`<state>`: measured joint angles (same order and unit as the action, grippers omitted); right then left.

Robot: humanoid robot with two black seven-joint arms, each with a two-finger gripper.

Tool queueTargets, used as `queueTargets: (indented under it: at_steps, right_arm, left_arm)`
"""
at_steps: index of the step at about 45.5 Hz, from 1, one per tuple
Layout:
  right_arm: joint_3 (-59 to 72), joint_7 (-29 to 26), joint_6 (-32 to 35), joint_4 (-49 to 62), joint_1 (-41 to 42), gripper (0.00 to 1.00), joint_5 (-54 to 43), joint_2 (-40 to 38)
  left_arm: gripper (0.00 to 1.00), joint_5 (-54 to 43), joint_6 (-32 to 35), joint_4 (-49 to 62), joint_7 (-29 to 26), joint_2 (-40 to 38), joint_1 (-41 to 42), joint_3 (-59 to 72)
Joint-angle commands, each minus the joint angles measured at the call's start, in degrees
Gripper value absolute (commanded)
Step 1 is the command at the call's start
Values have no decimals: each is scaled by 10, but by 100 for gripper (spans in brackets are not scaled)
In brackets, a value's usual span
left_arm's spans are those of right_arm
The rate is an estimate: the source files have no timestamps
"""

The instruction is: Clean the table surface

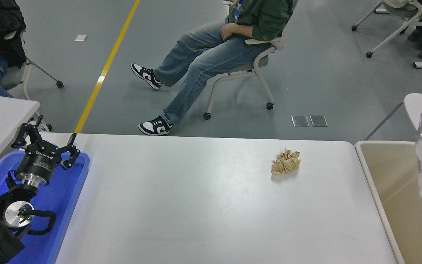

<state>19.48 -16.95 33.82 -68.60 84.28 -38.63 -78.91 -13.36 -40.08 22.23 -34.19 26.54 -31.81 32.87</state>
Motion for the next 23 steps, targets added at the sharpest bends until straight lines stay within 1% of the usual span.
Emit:
queueTargets:
  at_steps: [1,6,10,18,23]
  right_arm:
    - [-1,2,-78,94,-67,0,25,71]
    - [-1,2,-125,139,-111,0,57,120]
    - [-2,3,-156,202,-155,0,76,174]
    - [-21,4,-187,333,-229,0,138,271]
    - [-38,4,-217,410,-276,0,150,335]
  left_arm:
    - [100,0,0,0,0,0,0,0]
    - [100,0,0,0,0,0,0,0]
    - [100,0,0,0,0,0,0,0]
    - [100,0,0,0,0,0,0,0]
    - [100,0,0,0,0,0,0,0]
